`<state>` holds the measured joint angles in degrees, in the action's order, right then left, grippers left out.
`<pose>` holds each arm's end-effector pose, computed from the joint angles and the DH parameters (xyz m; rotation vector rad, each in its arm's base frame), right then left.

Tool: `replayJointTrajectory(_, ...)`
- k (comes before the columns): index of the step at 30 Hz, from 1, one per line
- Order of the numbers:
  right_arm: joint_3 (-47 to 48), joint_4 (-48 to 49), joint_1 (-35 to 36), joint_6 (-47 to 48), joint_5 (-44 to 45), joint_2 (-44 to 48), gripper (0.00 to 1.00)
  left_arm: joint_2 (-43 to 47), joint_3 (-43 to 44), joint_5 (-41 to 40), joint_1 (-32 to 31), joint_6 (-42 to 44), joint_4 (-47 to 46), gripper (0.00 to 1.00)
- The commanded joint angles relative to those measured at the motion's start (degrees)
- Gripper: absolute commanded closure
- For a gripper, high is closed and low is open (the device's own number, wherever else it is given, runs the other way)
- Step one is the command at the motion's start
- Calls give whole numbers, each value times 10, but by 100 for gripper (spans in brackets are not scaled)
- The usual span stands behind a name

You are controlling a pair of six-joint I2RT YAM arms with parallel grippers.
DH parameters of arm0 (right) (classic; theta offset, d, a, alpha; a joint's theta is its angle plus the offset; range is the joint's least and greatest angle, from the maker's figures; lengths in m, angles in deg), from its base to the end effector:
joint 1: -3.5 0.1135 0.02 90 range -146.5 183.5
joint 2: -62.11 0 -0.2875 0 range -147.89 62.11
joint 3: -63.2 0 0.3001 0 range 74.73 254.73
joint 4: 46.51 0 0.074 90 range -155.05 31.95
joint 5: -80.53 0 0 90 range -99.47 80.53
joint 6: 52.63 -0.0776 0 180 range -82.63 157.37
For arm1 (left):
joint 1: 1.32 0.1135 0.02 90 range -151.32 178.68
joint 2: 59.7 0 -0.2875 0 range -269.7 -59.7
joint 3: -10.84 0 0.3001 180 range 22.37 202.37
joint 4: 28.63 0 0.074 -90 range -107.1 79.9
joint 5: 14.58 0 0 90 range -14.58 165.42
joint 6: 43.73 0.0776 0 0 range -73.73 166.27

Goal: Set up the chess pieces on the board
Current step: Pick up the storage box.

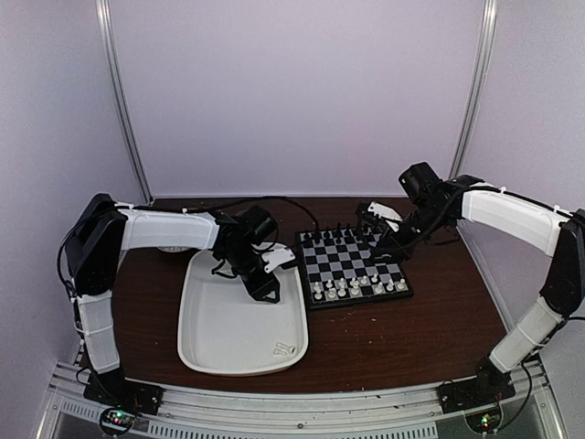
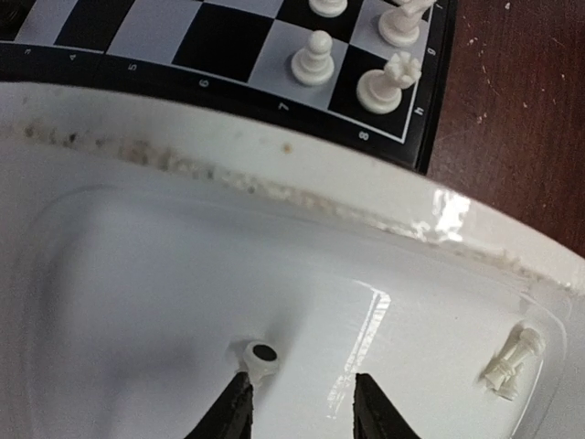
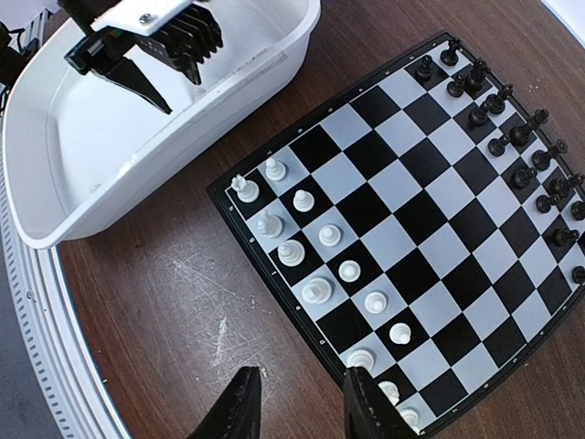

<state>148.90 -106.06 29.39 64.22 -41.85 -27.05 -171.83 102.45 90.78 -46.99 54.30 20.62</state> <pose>0.3225 0.2027 0.2585 -1.3040 2.2265 0.7421 0.3073 -0.3440 0.1350 1.3470 2.5093 -0.5273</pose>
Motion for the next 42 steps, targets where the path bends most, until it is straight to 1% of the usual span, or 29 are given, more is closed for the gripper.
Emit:
replayJointTrajectory(1, -9, 11, -2, 6, -8, 18, 66, -30, 34, 13, 6, 62, 21, 64)
replayJointTrajectory(5, -15, 15, -2, 7, -11, 19, 66, -37, 30, 11, 9, 65, 5, 67)
replayJointTrajectory(9, -14, 14, -2, 8, -10, 11, 66, -55, 45, 4, 9, 67, 13, 71)
replayJointTrajectory(16, -13, 13, -2, 9, -11, 8, 66, -71, 46, -13, 10, 68, 20, 71)
replayJointTrajectory(19, -11, 11, -2, 8, -11, 7, 66, -76, 47, -21, 10, 71, 23, 69)
replayJointTrajectory(21, -11, 11, -2, 9, -12, 6, 66, -78, 47, -28, 10, 73, 23, 69)
replayJointTrajectory(24, -13, 12, -2, 9, -11, 6, 66, -82, 49, -30, 10, 71, 23, 73)
replayJointTrajectory(27, -12, 12, -2, 9, -12, 6, 66, -87, 52, -29, 10, 67, 24, 81)
replayJointTrajectory(32, -15, 12, -2, 10, -11, 10, 67, -84, 57, -45, 10, 57, 48, 88)
replayJointTrajectory(34, -13, 10, -2, 9, -13, 11, 67, -70, 60, -46, 9, 46, 56, 90)
replayJointTrajectory(36, -6, 7, -2, 7, -17, 12, 67, -41, 55, -55, 10, 29, 50, 91)
replayJointTrajectory(38, 7, -1, -2, 6, -20, 15, 67, -8, 53, -62, 12, 7, 47, 93)
replayJointTrajectory(40, 25, -8, -2, 3, -23, 18, 67, 34, 52, -58, 17, -26, 32, 97)
replayJointTrajectory(42, 49, -13, -2, -3, -33, 17, 67, 74, 53, -48, 19, -72, 10, 97)
